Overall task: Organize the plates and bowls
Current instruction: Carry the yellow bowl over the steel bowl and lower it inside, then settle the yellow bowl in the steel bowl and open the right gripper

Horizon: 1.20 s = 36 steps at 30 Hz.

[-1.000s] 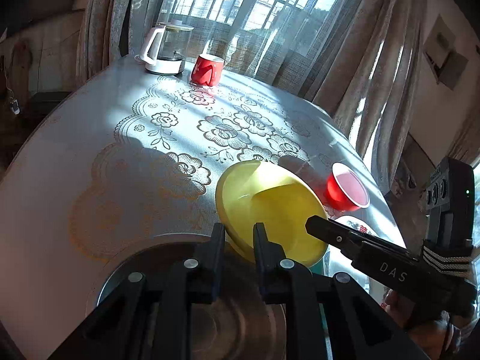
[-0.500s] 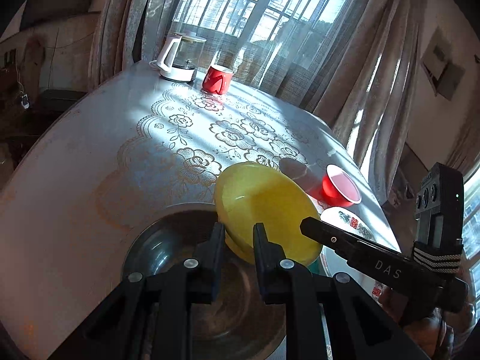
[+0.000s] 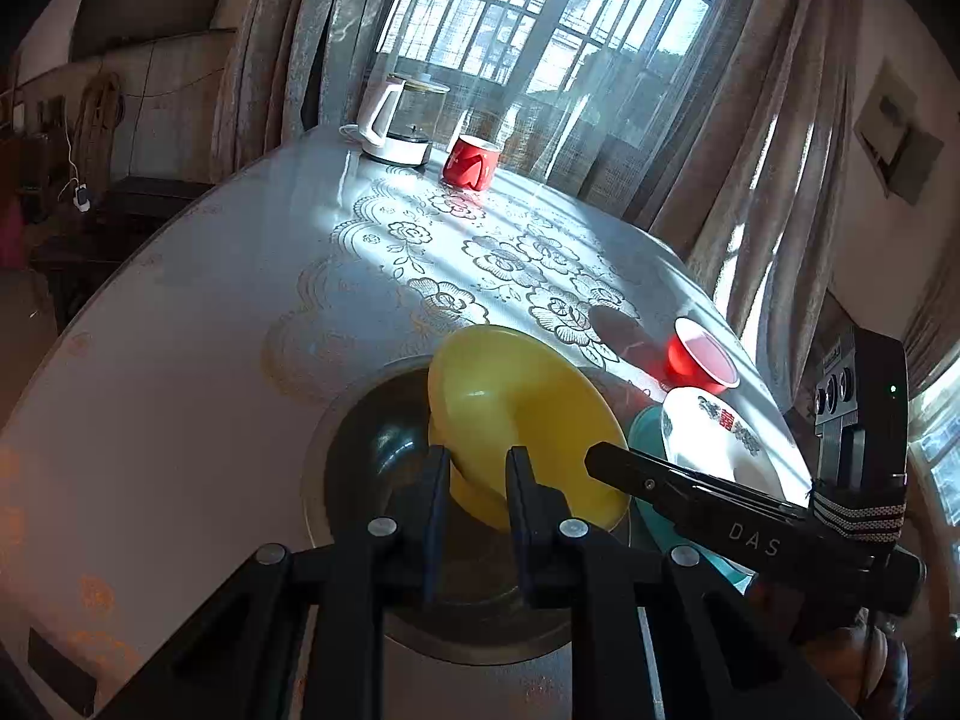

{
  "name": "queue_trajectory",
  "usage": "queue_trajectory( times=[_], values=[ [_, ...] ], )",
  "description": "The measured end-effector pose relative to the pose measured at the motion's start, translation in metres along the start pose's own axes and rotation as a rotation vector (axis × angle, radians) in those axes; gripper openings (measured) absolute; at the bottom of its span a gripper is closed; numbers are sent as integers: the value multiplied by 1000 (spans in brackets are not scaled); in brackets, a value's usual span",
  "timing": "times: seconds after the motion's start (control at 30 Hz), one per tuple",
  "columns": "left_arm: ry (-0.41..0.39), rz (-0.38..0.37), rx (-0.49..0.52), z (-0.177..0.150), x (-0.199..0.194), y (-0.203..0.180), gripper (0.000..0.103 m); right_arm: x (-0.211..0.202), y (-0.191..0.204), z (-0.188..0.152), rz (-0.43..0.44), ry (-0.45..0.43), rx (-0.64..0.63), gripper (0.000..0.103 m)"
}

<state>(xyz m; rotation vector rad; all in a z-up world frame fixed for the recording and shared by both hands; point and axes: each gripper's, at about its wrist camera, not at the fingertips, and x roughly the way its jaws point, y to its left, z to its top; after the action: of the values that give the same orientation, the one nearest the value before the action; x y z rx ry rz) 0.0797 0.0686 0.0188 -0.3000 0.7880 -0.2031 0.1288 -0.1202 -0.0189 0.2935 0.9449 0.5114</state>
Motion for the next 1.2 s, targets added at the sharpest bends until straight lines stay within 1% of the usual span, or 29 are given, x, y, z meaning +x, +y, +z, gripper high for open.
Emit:
queue_trajectory(
  times=[0.3,0.63,1.03,1.2],
  values=[
    [31,14,-10,-16,4,7,18,4,2,-15,1,32,-7,22],
    [42,25,-10,-20,5,11,18,8,6,-22,6,29,-34,22],
    [60,33,-21,-21,12,21,18,11,17,-24,-38,18,-116,22],
    [79,27,-35,-21,18,27,18,15,23,-26,-71,19,-160,22]
  ],
)
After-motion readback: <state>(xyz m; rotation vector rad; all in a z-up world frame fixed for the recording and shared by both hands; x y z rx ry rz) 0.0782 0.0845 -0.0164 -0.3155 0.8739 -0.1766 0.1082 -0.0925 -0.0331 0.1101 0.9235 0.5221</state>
